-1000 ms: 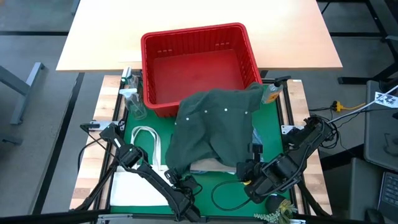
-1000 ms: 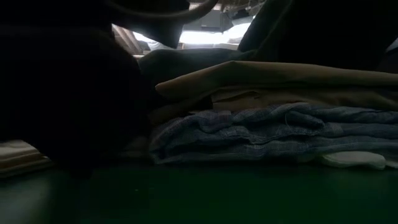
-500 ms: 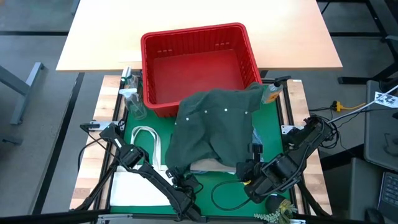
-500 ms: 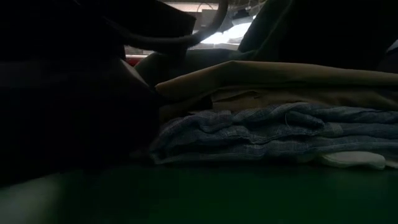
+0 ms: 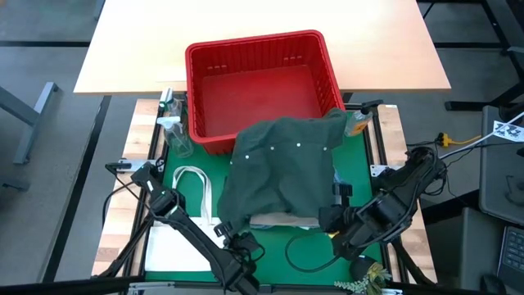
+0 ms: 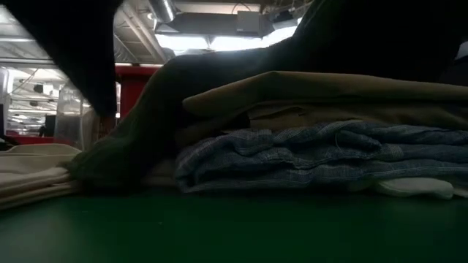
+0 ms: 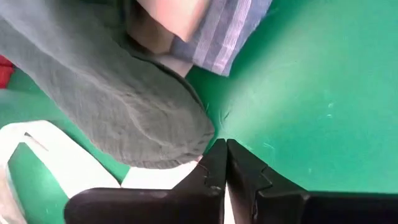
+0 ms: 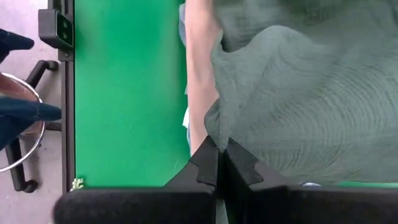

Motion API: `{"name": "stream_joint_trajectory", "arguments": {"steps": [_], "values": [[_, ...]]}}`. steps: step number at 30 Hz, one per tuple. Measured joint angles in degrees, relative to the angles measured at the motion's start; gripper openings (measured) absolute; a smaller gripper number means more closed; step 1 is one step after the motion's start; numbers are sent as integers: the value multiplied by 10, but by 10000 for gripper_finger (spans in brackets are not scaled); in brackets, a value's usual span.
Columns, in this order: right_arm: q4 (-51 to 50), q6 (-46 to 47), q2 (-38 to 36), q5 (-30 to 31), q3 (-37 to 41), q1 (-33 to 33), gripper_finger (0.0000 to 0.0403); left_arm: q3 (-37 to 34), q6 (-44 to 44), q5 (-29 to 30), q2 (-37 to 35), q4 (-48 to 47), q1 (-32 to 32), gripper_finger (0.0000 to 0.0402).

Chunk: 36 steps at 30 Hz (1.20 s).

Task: Fold Laundry from Bin
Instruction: Fold the green polo shirt

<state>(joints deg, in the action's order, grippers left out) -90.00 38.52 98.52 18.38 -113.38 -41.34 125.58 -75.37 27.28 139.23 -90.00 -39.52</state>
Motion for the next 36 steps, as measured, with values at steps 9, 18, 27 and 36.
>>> {"name": "stream_joint_trajectory", "arguments": {"steps": [9,18,27,36], "values": [[0,0,-18,4,0,0,5,1,18,3,-26,0,-3,0],[0,-14,-23,-18,0,1,5,-24,42,-14,-25,0,0,44],[0,-15,-25,-26,0,1,5,-28,180,-23,-40,0,5,97],[0,-14,-25,-28,0,1,5,-246,107,8,-219,2,-5,73]]}}
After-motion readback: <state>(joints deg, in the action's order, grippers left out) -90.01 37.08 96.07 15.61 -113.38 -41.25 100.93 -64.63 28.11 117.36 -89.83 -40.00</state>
